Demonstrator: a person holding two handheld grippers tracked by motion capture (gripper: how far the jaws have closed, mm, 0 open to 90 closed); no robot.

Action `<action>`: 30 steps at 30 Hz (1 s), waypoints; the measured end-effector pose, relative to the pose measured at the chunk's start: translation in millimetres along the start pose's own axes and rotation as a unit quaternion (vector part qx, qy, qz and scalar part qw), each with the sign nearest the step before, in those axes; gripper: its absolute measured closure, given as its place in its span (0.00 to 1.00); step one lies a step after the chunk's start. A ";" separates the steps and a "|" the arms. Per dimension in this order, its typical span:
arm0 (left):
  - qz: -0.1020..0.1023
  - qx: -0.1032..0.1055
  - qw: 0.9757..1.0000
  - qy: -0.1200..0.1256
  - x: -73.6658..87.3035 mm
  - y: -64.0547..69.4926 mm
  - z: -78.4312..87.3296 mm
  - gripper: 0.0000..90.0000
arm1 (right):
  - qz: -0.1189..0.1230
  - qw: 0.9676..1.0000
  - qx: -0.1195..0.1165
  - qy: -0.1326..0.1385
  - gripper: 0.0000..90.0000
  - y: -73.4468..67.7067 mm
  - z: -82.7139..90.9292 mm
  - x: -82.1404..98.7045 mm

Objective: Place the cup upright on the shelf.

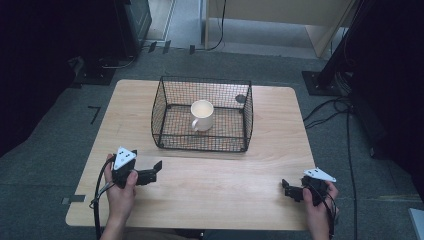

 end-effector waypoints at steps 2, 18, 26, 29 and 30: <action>0.000 -0.007 1.000 -0.005 5.6 -5.2 1.1 0.00 | 0.000 1.000 0.000 0.000 0.00 0.0 0.0 0.0; 0.012 -0.064 0.997 -0.047 44.4 -44.3 9.2 0.00 | 0.000 1.000 0.000 0.000 0.00 0.0 0.0 0.0; 0.012 -0.087 0.994 -0.070 57.5 -60.9 14.1 0.00 | 0.000 1.000 0.000 0.000 0.00 0.0 0.0 0.0; 0.012 -0.094 0.993 -0.075 60.7 -66.2 16.0 0.00 | 0.000 1.000 0.000 0.000 0.00 -0.1 0.0 0.0; 0.012 -0.095 0.992 -0.078 62.3 -68.2 16.8 0.00 | 0.000 1.000 0.000 0.000 0.00 -0.1 0.0 0.0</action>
Point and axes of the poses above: each handheld gripper's, and its own axes: z roughly backward along the jaws, x roughly out of its underside, y roughly to its right, the point moved 5 cm from there along -z, roughly forward along the jaws, and after that the axes turned 5 degrees about -x, right-handed, at the moved point
